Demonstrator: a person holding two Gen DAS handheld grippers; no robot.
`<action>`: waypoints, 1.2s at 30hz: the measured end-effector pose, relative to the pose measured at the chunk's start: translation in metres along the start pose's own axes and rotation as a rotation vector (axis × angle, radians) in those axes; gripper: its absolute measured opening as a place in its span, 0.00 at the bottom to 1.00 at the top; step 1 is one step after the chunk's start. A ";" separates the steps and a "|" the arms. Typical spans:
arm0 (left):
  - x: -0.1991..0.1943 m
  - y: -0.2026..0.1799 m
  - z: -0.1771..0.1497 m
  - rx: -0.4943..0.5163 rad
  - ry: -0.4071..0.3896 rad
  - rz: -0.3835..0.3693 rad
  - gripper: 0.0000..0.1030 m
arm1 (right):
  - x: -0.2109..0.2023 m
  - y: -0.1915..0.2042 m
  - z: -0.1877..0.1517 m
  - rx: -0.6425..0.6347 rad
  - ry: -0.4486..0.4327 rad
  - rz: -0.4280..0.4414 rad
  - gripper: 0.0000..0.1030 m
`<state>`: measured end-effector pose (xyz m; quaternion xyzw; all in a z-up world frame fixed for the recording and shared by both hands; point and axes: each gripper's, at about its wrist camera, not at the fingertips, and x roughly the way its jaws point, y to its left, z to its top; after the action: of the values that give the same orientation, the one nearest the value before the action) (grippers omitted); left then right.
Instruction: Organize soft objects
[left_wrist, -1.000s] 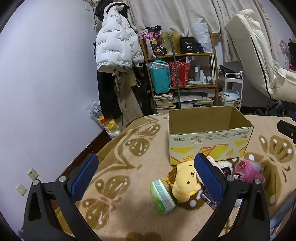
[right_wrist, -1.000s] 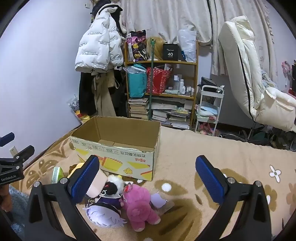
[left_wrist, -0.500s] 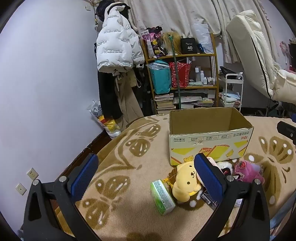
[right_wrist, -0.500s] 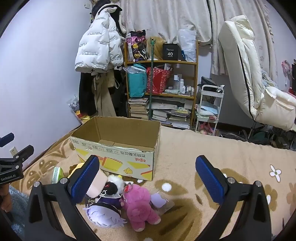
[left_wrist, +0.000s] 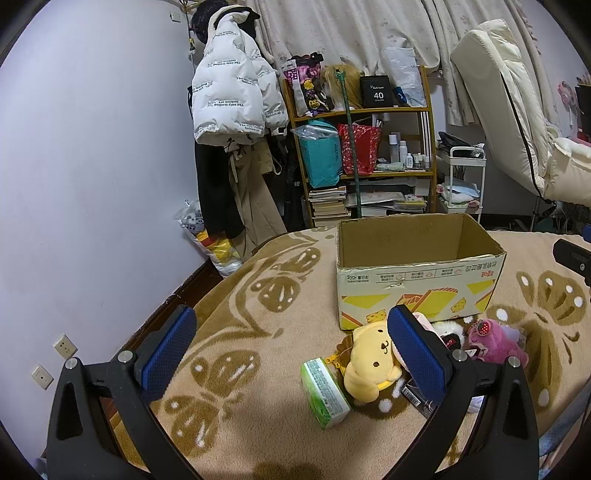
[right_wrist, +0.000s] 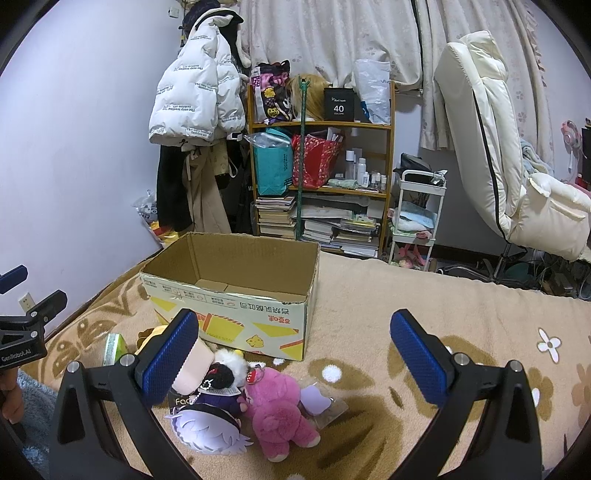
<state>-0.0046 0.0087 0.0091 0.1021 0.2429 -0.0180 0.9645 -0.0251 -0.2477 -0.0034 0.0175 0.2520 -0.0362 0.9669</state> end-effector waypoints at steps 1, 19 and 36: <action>0.001 -0.001 0.000 0.001 0.000 -0.002 0.99 | 0.000 0.000 0.000 0.000 0.000 0.000 1.00; 0.001 -0.002 -0.001 0.002 -0.002 0.002 0.99 | -0.001 0.001 0.002 -0.001 -0.002 -0.001 1.00; 0.001 -0.001 0.003 -0.001 -0.004 0.003 0.99 | -0.001 0.000 0.001 0.000 -0.005 -0.002 1.00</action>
<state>-0.0028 0.0077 0.0109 0.1022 0.2409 -0.0166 0.9650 -0.0254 -0.2476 -0.0019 0.0172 0.2495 -0.0373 0.9675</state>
